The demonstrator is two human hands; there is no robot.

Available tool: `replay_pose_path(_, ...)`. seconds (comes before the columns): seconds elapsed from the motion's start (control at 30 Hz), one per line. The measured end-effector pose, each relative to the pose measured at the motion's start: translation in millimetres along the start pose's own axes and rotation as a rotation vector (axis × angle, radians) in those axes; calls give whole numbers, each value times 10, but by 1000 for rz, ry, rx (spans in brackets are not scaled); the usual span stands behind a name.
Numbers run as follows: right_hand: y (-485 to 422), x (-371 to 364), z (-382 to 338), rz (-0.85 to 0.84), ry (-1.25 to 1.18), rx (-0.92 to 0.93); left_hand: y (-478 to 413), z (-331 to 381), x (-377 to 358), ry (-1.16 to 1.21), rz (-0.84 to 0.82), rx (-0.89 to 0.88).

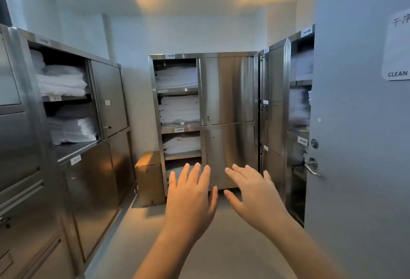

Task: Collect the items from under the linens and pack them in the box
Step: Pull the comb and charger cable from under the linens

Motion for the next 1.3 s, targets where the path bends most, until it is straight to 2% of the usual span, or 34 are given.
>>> replay_pose_path(0.1,-330,-171,233,19,17,9,-321,32,-230,17,61,-12)
replay_pose_path(0.3,-1120,-380,776,-4,41,39,-1151,27,-660,30,65,53)
replay_pose_path(0.7,-2505,-1132,1303,-62,8,113,-2354,-289,-1659,31,-4,146)
replay_pose_path(0.87,-3191,-1540,1334,-92,17,121,-2959,-645,-2103,64,-6,134)
replay_pose_path(1.3,-5524,-2476,983,-71,-6,166,-4814,-2133,-2888,149,72,135)
Point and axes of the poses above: each hand's wrist, its own y-axis away from the middle knuckle, its own x-axis out of the back of the hand, z = x × y, the point moved 2 cm from there along -y, towards the middle knuckle, and after that the axes turned 4 degrees about -z, right-handed, at the moved point
